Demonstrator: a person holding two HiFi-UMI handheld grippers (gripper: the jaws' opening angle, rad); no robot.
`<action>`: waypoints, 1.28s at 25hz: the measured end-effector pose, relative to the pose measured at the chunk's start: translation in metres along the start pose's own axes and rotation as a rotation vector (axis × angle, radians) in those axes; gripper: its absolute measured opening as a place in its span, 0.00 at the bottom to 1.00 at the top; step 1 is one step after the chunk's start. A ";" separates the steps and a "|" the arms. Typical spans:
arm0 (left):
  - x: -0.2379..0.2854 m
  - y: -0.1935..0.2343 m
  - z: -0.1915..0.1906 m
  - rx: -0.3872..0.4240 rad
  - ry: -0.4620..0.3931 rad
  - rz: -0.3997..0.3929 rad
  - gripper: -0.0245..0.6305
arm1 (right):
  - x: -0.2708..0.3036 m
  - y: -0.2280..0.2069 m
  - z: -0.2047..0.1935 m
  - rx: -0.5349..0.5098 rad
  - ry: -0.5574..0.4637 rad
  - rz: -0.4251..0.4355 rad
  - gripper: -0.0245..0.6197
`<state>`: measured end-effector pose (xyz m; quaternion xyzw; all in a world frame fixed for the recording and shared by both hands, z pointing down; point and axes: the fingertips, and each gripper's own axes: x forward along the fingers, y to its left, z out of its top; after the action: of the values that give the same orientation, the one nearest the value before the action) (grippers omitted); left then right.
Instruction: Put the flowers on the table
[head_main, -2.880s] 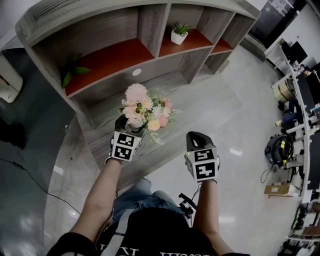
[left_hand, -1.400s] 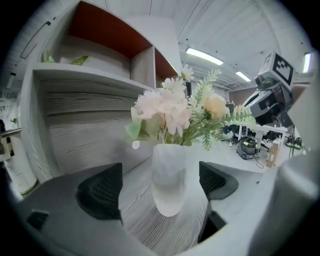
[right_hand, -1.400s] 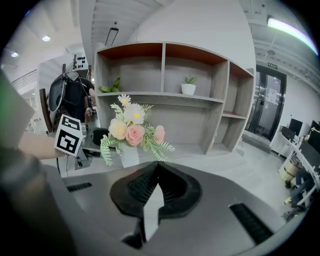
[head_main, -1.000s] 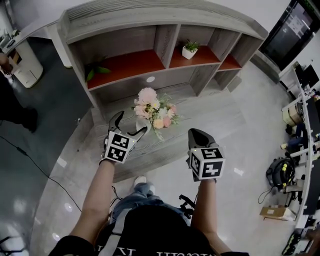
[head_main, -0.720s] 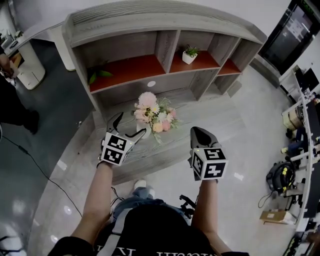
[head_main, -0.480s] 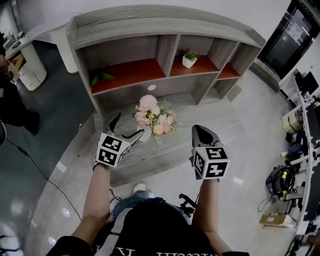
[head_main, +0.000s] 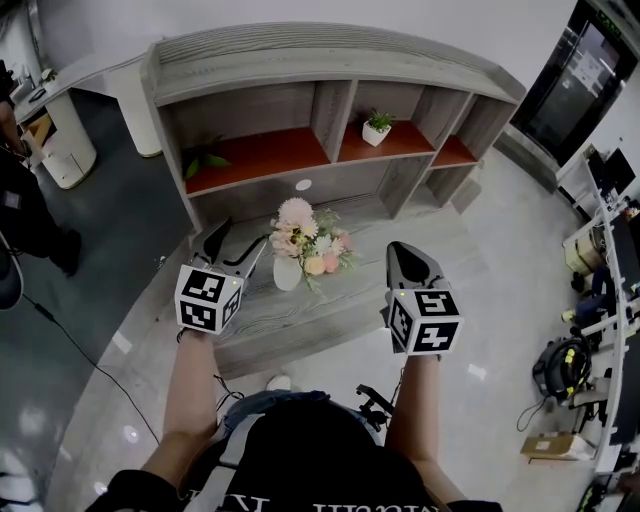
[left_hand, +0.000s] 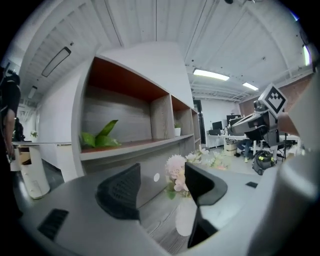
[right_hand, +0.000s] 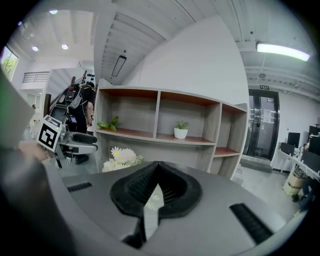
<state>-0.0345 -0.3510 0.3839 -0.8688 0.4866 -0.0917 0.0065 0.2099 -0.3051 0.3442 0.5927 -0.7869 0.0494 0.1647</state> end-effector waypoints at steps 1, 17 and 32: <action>-0.002 0.002 0.006 0.006 -0.017 0.016 0.44 | 0.000 0.000 0.002 -0.002 -0.005 -0.001 0.06; -0.023 0.031 0.080 0.095 -0.207 0.201 0.06 | -0.018 -0.007 0.053 -0.033 -0.220 -0.077 0.06; -0.027 0.031 0.104 0.119 -0.273 0.186 0.06 | -0.026 0.002 0.074 -0.043 -0.318 -0.105 0.06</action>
<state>-0.0571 -0.3528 0.2743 -0.8225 0.5532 -0.0005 0.1324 0.1997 -0.3014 0.2668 0.6297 -0.7718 -0.0708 0.0532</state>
